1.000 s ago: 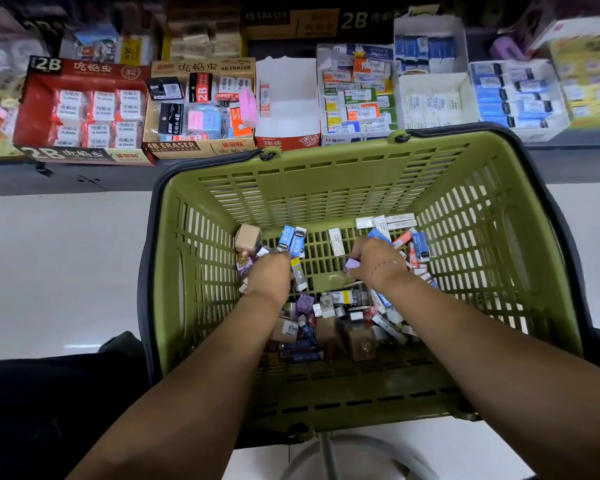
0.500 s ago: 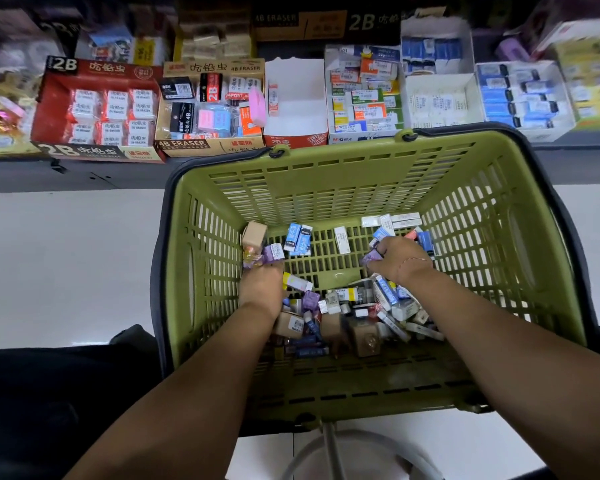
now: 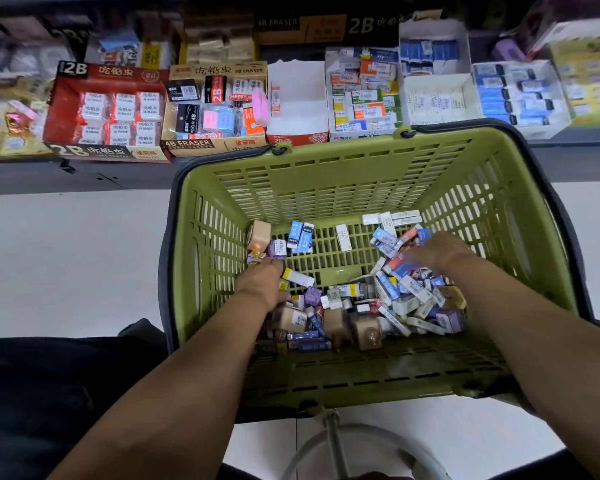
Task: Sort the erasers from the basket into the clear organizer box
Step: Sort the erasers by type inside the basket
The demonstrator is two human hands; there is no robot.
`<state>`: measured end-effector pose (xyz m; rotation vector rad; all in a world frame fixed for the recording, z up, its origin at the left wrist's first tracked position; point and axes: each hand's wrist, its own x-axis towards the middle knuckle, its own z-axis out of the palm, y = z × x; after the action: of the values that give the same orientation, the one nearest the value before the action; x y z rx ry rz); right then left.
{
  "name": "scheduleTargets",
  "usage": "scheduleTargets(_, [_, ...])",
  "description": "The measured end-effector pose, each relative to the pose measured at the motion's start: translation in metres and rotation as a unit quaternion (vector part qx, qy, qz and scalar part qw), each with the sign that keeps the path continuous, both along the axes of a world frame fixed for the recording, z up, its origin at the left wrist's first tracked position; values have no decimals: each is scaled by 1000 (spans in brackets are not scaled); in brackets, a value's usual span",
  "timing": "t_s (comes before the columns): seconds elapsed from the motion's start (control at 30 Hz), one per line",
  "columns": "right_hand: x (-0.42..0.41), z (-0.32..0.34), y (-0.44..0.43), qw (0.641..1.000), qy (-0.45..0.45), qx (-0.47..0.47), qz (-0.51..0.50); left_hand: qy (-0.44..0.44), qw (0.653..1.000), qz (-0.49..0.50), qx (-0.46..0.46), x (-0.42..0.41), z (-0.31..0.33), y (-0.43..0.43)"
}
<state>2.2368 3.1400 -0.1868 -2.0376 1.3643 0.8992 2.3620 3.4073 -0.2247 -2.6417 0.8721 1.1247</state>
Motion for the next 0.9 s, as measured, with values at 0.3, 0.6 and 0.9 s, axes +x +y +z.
scheduleTargets(0.3, [50, 9, 69, 965, -124, -35, 230, -18, 999, 32, -38, 7, 0, 3])
scheduleTargets(0.6, [76, -43, 146, 957, -80, 62, 272, -36, 999, -11, -31, 8, -7, 2])
scheduleTargets(0.9, [66, -56, 139, 971, -51, -3, 233, -24, 994, 81, -75, 8, -10, -3])
